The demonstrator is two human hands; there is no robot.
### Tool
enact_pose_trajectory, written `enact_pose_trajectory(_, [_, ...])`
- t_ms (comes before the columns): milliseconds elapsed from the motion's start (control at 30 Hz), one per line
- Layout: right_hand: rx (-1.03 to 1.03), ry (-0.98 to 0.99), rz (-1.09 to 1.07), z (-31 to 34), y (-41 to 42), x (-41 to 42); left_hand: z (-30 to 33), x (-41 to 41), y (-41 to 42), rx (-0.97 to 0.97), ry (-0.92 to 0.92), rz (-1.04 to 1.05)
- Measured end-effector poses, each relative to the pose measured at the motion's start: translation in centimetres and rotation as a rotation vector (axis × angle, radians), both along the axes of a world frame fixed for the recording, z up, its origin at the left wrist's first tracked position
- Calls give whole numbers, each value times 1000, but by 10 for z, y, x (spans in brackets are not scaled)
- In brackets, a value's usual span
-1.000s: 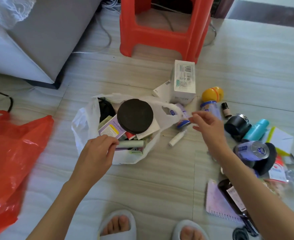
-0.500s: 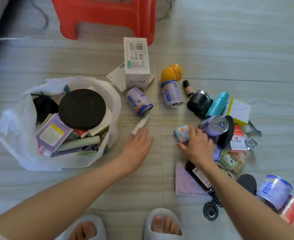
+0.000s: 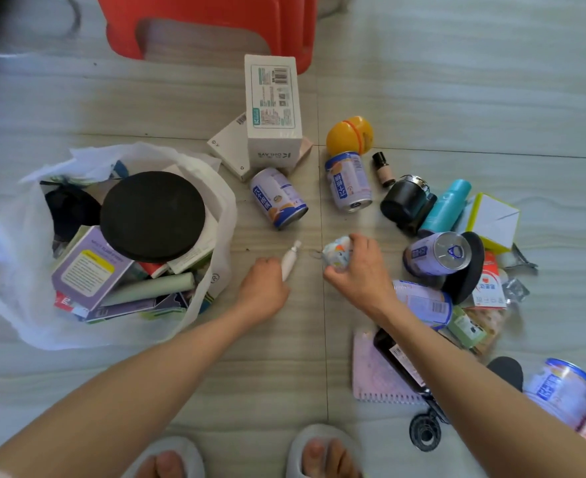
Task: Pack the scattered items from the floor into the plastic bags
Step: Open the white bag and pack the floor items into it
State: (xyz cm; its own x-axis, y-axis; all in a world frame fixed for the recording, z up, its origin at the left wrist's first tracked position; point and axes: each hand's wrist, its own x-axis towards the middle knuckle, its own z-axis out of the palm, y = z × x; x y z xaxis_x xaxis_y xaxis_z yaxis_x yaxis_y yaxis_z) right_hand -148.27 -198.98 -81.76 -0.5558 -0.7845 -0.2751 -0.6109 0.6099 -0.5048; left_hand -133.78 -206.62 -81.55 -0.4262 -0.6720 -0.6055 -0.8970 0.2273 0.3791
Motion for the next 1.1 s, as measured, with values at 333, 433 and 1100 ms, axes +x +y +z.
enact_pose_trajectory(333, [-123,-930,-359,55,-2,53,87,84,19,109,382,367])
enact_pose_trajectory(433, [-63,-1124,-234,71,12,79,113,114,24,-63,560,574])
enact_pose_trajectory(1100, [114,-1258,-383,101,-15,149,110,176,-2,-389,382,497])
